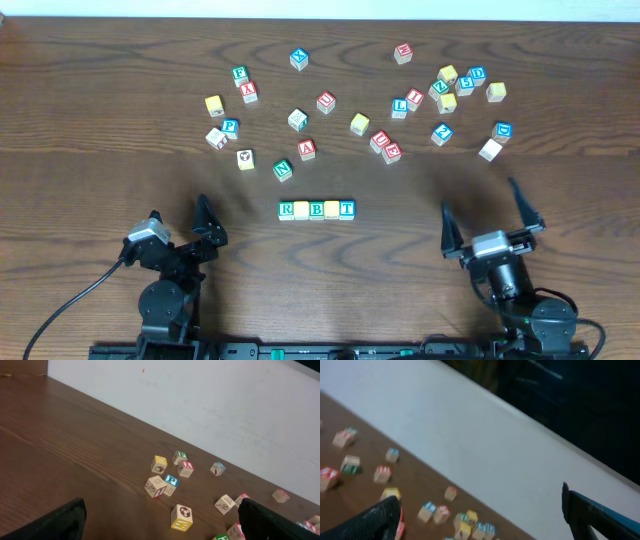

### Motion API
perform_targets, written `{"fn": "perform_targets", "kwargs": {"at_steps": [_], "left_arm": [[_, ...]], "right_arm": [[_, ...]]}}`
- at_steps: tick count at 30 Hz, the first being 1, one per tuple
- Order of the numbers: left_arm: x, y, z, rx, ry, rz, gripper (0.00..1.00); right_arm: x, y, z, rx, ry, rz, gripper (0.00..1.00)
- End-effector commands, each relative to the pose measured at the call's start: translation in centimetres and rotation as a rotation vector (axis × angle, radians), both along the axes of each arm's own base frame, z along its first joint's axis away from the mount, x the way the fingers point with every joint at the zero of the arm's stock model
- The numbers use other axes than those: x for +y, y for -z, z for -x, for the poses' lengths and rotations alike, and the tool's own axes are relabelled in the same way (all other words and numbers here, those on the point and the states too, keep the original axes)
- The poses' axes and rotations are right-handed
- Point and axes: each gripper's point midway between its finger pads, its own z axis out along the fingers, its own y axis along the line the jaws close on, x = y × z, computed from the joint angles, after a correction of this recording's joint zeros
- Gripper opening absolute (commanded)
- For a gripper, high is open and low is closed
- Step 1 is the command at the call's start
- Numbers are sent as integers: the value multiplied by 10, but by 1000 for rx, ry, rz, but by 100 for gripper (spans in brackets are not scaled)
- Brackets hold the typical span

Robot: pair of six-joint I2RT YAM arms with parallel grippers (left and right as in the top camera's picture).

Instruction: Spell out ROBOT

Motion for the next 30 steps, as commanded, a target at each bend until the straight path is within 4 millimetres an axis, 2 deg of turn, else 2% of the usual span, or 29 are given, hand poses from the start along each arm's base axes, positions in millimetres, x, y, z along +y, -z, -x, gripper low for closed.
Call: {"fn": "perform_targets", "kwargs": {"at_steps": [1,5,10,18,30], "left_arm": [[2,17,1,50,-9,-7,96],[2,17,1,50,-9,-7,96],[2,17,1,50,-9,-7,95],[2,17,1,50,-9,-7,96],[2,17,1,50,-9,-7,95]], "right_arm": [[3,15,2,-2,-13,54,99],[1,35,0,75,-7,41,99],[-10,43,-4,140,43,-62,99],[-39,80,-10,349,196,-371,99],[-43,81,-10,357,218,-424,99]]}}
